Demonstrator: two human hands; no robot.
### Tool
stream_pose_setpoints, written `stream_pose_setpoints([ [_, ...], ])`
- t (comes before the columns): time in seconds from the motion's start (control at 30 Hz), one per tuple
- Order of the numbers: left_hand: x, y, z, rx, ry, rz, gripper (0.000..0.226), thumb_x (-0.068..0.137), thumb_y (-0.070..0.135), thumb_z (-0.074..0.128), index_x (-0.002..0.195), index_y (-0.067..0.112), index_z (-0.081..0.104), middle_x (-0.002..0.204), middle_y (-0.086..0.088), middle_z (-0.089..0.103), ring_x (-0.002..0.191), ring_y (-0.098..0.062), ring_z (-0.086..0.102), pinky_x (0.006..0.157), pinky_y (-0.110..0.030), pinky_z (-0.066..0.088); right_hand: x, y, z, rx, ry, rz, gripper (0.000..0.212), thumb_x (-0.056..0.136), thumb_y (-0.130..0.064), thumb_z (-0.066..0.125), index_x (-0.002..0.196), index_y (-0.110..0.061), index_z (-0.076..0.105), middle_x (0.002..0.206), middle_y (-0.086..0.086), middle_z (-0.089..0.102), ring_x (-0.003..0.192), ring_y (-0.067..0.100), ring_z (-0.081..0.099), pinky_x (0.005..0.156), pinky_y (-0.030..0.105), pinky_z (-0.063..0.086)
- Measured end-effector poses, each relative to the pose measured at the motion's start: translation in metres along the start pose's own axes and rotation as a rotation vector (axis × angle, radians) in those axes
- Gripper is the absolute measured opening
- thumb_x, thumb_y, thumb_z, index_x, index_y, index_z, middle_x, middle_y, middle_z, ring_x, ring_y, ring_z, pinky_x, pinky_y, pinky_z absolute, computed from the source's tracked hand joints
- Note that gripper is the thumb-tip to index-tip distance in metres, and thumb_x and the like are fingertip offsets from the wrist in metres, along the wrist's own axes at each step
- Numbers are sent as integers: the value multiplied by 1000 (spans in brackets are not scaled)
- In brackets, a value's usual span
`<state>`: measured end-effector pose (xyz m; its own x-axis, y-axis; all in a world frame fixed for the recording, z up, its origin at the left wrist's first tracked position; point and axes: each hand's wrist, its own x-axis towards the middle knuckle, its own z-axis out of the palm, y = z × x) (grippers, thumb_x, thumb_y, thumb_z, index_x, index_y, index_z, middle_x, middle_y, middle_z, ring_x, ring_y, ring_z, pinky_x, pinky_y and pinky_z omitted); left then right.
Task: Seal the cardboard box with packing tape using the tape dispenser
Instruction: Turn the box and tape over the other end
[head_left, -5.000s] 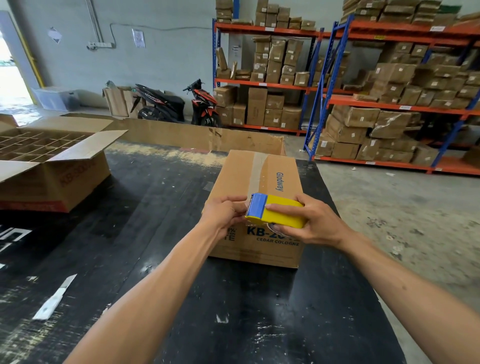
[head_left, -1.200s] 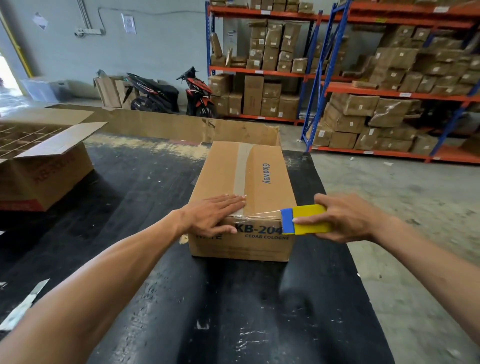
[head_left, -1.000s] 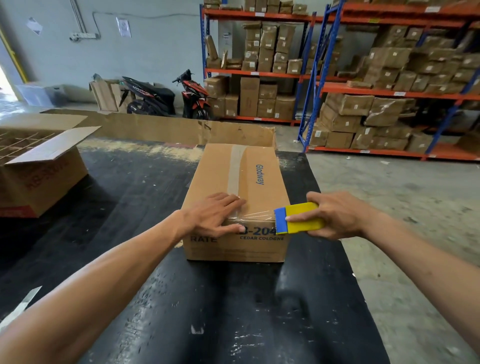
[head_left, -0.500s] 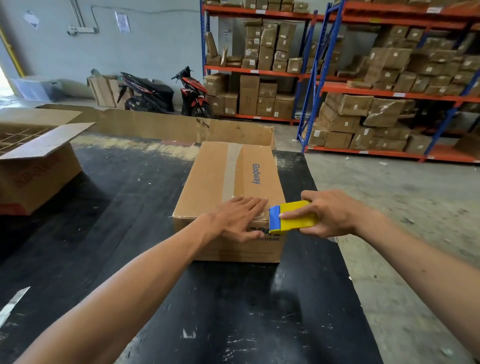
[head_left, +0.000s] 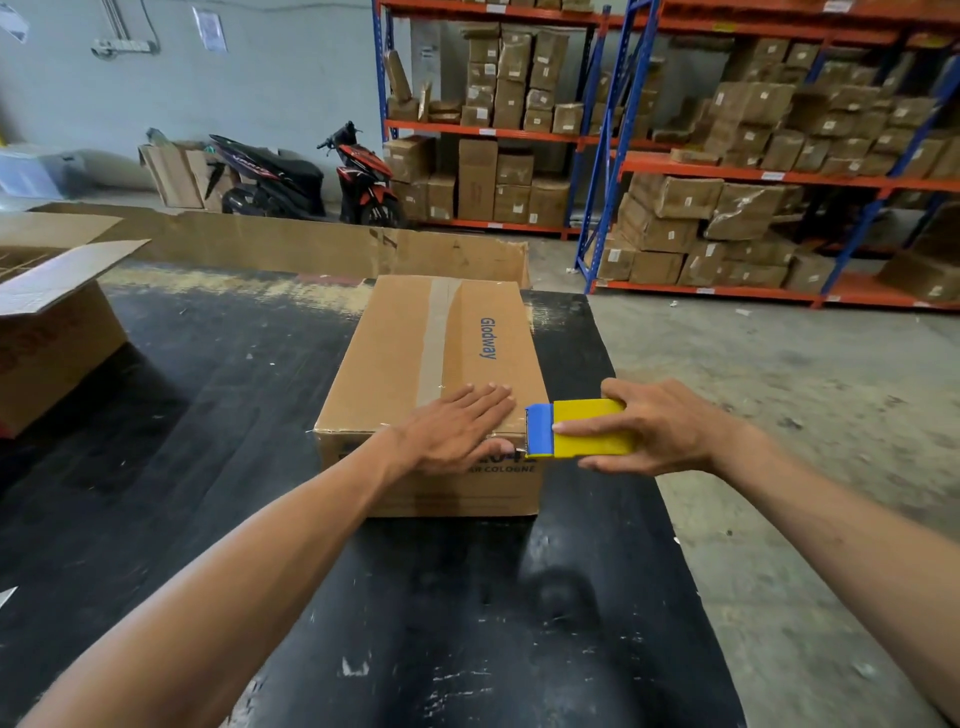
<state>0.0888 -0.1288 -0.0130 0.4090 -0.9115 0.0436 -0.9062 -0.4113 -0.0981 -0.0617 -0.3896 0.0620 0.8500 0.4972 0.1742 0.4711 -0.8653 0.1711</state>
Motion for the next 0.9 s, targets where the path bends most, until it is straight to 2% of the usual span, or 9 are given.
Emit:
stream_pose_setpoints([
  [0.13, 2, -5, 3, 6, 14, 5, 89, 88, 69, -9, 157, 15, -2, 165, -9, 5, 151, -20, 2, 123, -37, 2, -28, 22, -6, -4, 91, 27, 49, 86, -65, 55, 132, -49, 57, 80, -4, 43, 56, 12, 36, 44, 24, 35],
  [0.27, 7, -4, 7, 35, 14, 50, 63, 101, 59, 8, 152, 36, -21, 164, -13, 2, 151, -26, 2, 123, -43, 5, -24, 23, 14, -49, 30, -6, 50, 86, -61, 52, 133, -45, 57, 81, 2, 51, 52, 15, 45, 43, 23, 33],
  [0.4, 9, -7, 7, 87, -7, 65, 56, 102, 56, 9, 153, 43, -11, 164, -15, 1, 151, -30, 2, 123, -43, 4, -28, 28, 24, -95, 50, -24, 54, 88, -58, 50, 140, -44, 44, 85, 6, 51, 54, 18, 49, 41, 26, 40],
  [0.53, 10, -6, 7, 92, -5, 62, 57, 100, 57, 6, 153, 43, -11, 164, -16, 0, 151, -31, 2, 123, -42, 2, -22, 15, 22, -127, 75, -56, 47, 86, -54, 48, 130, -38, 51, 83, 10, 54, 51, 20, 53, 40, 25, 36],
  [0.67, 7, -4, 4, 56, -22, 65, 56, 100, 57, 6, 152, 45, -12, 164, -15, 0, 151, -31, 2, 123, -42, 1, -22, 2, 33, -294, -59, -168, 46, 74, -51, 69, 115, -32, 58, 83, 12, 56, 50, 22, 58, 39, 24, 36],
  [0.77, 8, 1, 0, 83, -1, 23, 56, 102, 55, 13, 155, 39, 6, 162, -18, 16, 149, -34, 17, 122, -47, 10, -20, -8, 44, -290, -126, -78, 47, 66, -50, 78, 108, -32, 69, 81, 11, 57, 48, 21, 56, 40, 22, 33],
  [0.83, 15, 18, -5, 126, 78, -26, 58, 98, 60, 16, 145, 29, 32, 143, -18, 43, 133, -36, 41, 116, -54, 20, -18, -8, 43, -264, -141, -21, 44, 64, -49, 80, 104, -33, 72, 78, 10, 56, 46, 22, 56, 39, 23, 36],
  [0.87, 21, 30, -5, 131, 129, -79, 64, 96, 64, 15, 139, 24, 39, 132, -17, 50, 125, -36, 46, 113, -57, 22, -19, -5, 42, -254, -138, 7, 43, 63, -49, 81, 102, -33, 73, 77, 10, 56, 45, 23, 57, 38, 23, 39],
  [0.9, 30, 44, -4, 117, 172, -145, 70, 94, 68, 13, 139, 22, 41, 130, -17, 51, 124, -37, 46, 112, -60, 22, -20, -2, 42, -245, -136, 39, 43, 61, -48, 82, 101, -33, 74, 77, 10, 56, 45, 25, 57, 37, 24, 40],
])
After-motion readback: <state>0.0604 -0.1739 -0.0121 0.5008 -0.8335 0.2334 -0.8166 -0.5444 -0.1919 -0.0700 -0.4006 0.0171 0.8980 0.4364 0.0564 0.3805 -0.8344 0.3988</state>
